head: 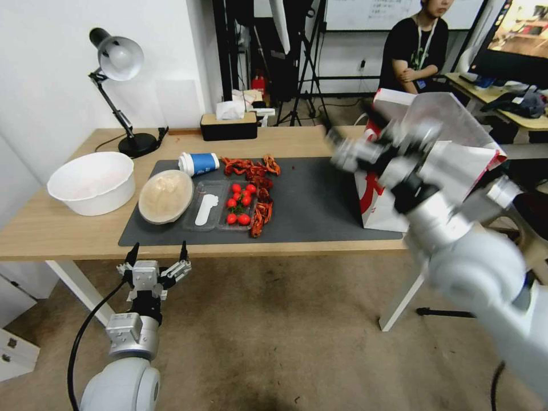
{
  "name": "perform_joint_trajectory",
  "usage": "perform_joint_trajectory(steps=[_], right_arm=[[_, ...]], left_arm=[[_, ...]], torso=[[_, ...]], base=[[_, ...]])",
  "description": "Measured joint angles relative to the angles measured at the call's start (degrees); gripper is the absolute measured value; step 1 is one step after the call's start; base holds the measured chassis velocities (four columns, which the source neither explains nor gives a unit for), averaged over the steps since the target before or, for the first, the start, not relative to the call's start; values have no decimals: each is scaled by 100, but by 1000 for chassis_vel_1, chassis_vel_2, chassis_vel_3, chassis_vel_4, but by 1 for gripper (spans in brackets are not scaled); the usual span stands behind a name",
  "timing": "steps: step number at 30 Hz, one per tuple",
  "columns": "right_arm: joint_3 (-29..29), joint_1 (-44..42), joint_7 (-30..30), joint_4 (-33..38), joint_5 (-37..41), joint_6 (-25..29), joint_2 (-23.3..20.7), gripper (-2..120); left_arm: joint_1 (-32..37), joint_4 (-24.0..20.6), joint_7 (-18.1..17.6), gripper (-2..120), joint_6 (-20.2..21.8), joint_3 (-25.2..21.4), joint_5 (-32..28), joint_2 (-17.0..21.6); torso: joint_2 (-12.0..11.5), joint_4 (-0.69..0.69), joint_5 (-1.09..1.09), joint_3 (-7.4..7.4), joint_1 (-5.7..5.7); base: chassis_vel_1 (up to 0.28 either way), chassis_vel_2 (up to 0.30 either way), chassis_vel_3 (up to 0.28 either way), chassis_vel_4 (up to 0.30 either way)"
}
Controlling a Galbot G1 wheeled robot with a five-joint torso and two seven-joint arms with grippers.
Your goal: Pick up the trash from the table and place it into the takeout bag.
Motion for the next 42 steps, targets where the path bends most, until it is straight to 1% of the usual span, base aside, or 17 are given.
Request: perform_joint_trajectory(steps=[2,3,4,5,7,8,10,11,12,14,15,17,19,23,32,38,42], right_arm=[[-63,-781,-806,398,-359,342,-55,100],[-136,-1243,-1105,591,-744,469,-54,100],[-136,-1243,-1105,591,-744,469,-54,100],[-210,-1795,-1170,775,-1378,517,-9,100],[-204,-2750,-1020,904,-2697,569,120,100],[-204,-2750,-1020,904,-2697,569,120,100],[-26,-3789,-387,927,-4084,592,478,100],[1,-4057,-184,925,-4404,593,606,100],[1,-4057,-184,925,-4404,593,606,100],[17,-4979,301,815,-5318,799,1067,100],[17,-4979,301,815,-5318,799,1067,100],[-100,-5565,552,542,-5737,1294,1388,100],[-199,-5816,666,171,-5828,1756,1595,100],[-242,-5906,675,-138,-5836,2000,1672,100],[-296,-5891,704,-506,-5809,2114,1758,100],[-306,-5865,704,-513,-5800,2119,1768,100],[-305,-5856,704,-491,-5797,2119,1766,100]], left_arm=[[-3,-1,0,100,-1,-12,-11,31],[-3,-1,0,100,-1,-14,-18,47],[-3,-1,0,100,-1,-14,-18,47],[-5,-1,-1,100,-1,-18,-24,65],[-9,0,-2,100,4,-19,-30,78],[-9,0,-2,100,4,-19,-30,78],[-9,19,-4,100,5,-30,-47,91],[-9,27,-5,100,5,-36,-51,97],[-9,27,-5,100,5,-36,-51,97],[-21,57,-7,100,5,-38,-64,126],[-21,57,-7,100,5,-38,-64,126],[-27,83,-8,100,6,-36,-74,149],[-29,105,-8,100,6,-28,-78,174],[-22,114,-8,100,8,-15,-80,185],[22,110,-8,100,2,-13,-77,188],[6,129,-9,100,-9,-13,-68,201],[-107,354,-16,100,-163,-30,248,317]], torso=[[0,-1,2,0,0],[0,-1,2,0,0],[0,-1,2,0,0],[0,0,0,0,0],[0,-1,1,0,-1],[0,-1,1,0,-1],[0,0,1,0,0],[0,0,1,0,-1],[0,0,1,0,-1],[0,-1,0,0,-1],[0,-1,0,0,-1],[0,-2,1,0,-1],[0,-1,1,-1,-1],[0,0,1,0,-1],[0,0,1,0,0],[0,0,1,0,0],[-1,-1,1,1,0]], base=[[0,0,0,0],[0,0,0,0],[0,0,0,0],[0,0,0,0],[0,0,0,0],[0,0,0,0],[0,0,0,0],[0,0,0,0],[0,0,0,0],[0,0,0,0],[0,0,0,0],[0,0,0,0],[0,0,0,0],[0,0,0,0],[0,0,0,0],[0,0,0,0],[0,0,0,0]])
